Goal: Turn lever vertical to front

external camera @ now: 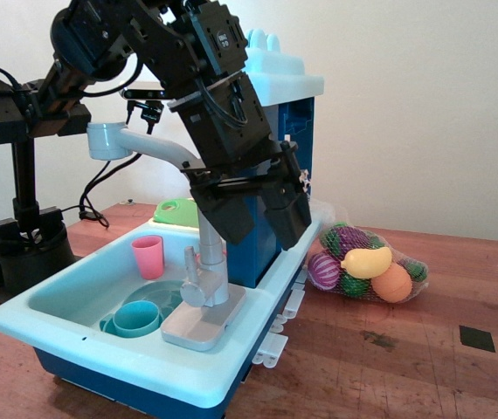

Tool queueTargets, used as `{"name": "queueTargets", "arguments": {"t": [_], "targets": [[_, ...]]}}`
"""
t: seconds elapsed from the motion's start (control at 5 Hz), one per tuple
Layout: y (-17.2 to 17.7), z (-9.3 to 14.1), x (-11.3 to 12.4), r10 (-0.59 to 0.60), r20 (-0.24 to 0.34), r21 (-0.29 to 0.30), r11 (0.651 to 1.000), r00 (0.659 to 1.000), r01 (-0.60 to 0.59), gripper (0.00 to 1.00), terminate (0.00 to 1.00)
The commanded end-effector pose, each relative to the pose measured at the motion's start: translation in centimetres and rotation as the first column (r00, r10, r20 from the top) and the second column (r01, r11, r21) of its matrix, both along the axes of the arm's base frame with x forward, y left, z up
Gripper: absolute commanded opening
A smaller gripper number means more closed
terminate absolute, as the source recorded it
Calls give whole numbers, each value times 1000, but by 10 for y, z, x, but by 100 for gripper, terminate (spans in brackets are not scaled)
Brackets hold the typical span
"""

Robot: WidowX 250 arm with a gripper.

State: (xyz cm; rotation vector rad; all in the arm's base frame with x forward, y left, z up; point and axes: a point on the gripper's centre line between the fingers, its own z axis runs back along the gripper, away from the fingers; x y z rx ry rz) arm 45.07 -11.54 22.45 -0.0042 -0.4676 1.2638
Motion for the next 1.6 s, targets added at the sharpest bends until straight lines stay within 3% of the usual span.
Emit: {"name": "queueTargets", "arguments": {"t": [0.0, 0.8, 1.2, 1.4], "targets": [[0, 0, 0, 0, 0, 0, 1000, 1000, 0, 100, 0], [28, -7, -52, 55, 43, 7, 998, 998, -56, 100, 0], [28, -18, -55, 36, 24, -4, 999, 999, -36, 100, 0], [21, -24, -73, 33, -4, -12, 999, 999, -33, 100, 0]]}}
